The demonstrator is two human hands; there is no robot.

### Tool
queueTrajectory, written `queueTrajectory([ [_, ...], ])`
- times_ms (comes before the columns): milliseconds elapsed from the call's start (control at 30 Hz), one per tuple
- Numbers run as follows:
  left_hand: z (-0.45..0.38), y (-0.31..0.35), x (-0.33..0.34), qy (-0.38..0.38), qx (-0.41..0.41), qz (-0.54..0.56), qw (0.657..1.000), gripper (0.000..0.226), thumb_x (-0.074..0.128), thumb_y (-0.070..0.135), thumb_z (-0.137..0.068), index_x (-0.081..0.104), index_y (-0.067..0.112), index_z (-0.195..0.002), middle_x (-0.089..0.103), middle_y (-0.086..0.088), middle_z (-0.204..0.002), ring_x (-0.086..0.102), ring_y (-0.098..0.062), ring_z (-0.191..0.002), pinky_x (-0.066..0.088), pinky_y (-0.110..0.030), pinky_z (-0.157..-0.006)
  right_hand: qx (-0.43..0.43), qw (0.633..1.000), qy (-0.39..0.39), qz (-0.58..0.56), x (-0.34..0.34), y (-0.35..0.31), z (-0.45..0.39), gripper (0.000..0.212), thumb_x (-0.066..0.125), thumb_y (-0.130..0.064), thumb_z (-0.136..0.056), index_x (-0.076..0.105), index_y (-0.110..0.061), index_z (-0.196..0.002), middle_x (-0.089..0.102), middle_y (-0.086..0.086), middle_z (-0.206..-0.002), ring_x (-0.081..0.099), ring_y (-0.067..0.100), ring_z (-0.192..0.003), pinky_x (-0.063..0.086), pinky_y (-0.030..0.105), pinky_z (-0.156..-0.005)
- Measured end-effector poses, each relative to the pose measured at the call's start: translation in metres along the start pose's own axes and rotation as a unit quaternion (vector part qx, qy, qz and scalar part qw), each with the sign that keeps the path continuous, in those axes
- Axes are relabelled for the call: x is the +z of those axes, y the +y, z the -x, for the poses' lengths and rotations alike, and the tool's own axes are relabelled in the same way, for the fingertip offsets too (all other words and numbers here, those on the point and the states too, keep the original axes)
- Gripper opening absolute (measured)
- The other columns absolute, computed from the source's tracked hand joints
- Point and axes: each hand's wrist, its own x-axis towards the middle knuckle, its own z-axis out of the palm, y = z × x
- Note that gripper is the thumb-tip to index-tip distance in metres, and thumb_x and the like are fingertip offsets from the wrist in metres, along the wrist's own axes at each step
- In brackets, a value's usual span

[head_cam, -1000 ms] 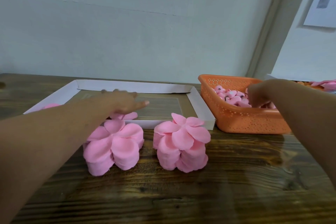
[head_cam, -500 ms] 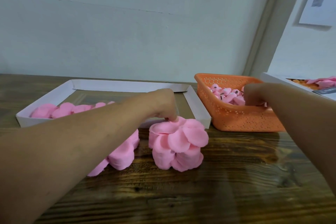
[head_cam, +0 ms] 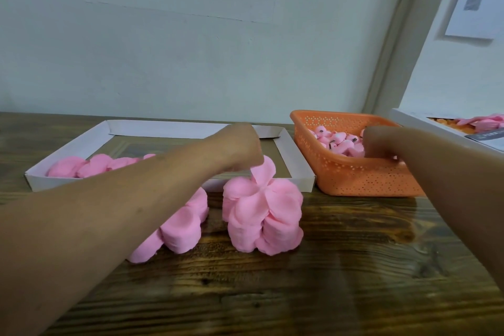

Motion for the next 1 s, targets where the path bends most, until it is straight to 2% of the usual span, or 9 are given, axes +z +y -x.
queueTrajectory([
  [133,0.001,-0.008,0.002,0.024,-0.008,0.328,0.944,0.021,0.051,0.004,-0.082,0.048,0.01,-0.063,0.047,-0.007,-0.064,0.043,-0.021,-0.061,0.038,-0.03,-0.066,-0.002,1.0,0.019,-0.018,-0.017,0.001,0.012,0.014,0.064,-0.01,-0.074,0.068,-0.002,-0.085,0.062,0.006,-0.058,0.055,0.016,-0.045,0.041,0.02,-0.042],
  [233,0.005,-0.012,0.005,0.023,0.021,0.454,0.891,0.03,0.045,0.003,-0.088,0.041,0.014,-0.06,0.048,-0.001,-0.055,0.049,-0.02,-0.054,0.039,-0.03,-0.063,-0.062,0.966,0.188,-0.165,-0.034,-0.004,0.026,0.011,0.066,-0.01,-0.075,0.062,-0.004,-0.067,0.055,0.007,-0.054,0.048,0.019,-0.048,0.034,0.021,-0.046],
  [333,0.01,-0.012,0.006,0.029,0.04,0.512,0.858,0.037,0.042,0.006,-0.091,0.041,0.019,-0.056,0.044,0.009,-0.047,0.043,-0.013,-0.045,0.029,-0.028,-0.055,-0.143,0.852,0.272,-0.424,-0.044,-0.025,0.06,0.01,0.067,-0.008,-0.077,0.062,-0.011,-0.069,0.06,0.001,-0.057,0.053,0.013,-0.048,0.041,0.021,-0.044],
  [467,0.018,-0.012,0.005,0.049,0.04,0.54,0.839,0.049,0.045,0.01,-0.093,0.044,0.022,-0.046,0.037,0.008,-0.052,0.031,-0.012,-0.05,0.022,-0.027,-0.052,-0.253,0.68,0.172,-0.667,-0.039,-0.056,0.107,0.017,0.07,0.004,-0.071,0.066,-0.01,-0.08,0.07,0.003,-0.066,0.066,0.016,-0.065,0.052,0.025,-0.061],
  [533,0.023,-0.011,0.004,0.035,0.022,0.573,0.818,0.044,0.045,0.009,-0.093,0.042,0.021,-0.05,0.037,0.004,-0.055,0.033,-0.013,-0.049,0.026,-0.024,-0.052,-0.31,0.596,0.129,-0.729,-0.034,-0.068,0.124,0.016,0.068,-0.001,-0.069,0.066,-0.007,-0.083,0.071,0.005,-0.073,0.066,0.021,-0.072,0.053,0.029,-0.068],
  [600,0.027,-0.012,0.006,0.026,-0.008,0.595,0.803,0.039,0.047,0.01,-0.091,0.046,0.02,-0.054,0.042,0.0,-0.057,0.04,-0.014,-0.047,0.033,-0.022,-0.05,-0.364,0.543,0.097,-0.75,-0.029,-0.076,0.136,0.016,0.063,-0.004,-0.069,0.063,-0.002,-0.085,0.07,0.007,-0.077,0.064,0.023,-0.077,0.052,0.03,-0.072],
  [667,0.03,-0.012,0.009,0.022,-0.031,0.601,0.798,0.028,0.048,0.011,-0.091,0.054,0.016,-0.064,0.051,-0.005,-0.064,0.049,-0.016,-0.051,0.039,-0.023,-0.052,-0.412,0.53,0.078,-0.737,-0.024,-0.083,0.145,0.016,0.06,-0.001,-0.071,0.061,0.004,-0.086,0.069,0.008,-0.078,0.063,0.022,-0.077,0.05,0.028,-0.074],
  [767,0.033,-0.012,0.013,-0.001,-0.052,0.623,0.781,0.013,0.049,0.011,-0.091,0.058,0.011,-0.082,0.057,-0.013,-0.081,0.055,-0.022,-0.066,0.043,-0.026,-0.059,-0.44,0.557,0.07,-0.701,-0.016,-0.088,0.148,0.015,0.062,0.004,-0.069,0.064,0.005,-0.084,0.07,0.008,-0.078,0.064,0.018,-0.076,0.051,0.024,-0.077],
  [1000,0.035,-0.019,0.017,-0.02,-0.062,0.66,0.749,0.018,0.047,0.009,-0.092,0.056,0.008,-0.077,0.057,-0.009,-0.06,0.057,-0.017,-0.045,0.045,-0.022,-0.041,-0.417,0.614,0.068,-0.667,-0.004,-0.09,0.14,0.017,0.066,0.003,-0.068,0.067,0.002,-0.086,0.07,0.012,-0.081,0.064,0.026,-0.077,0.052,0.036,-0.072],
])
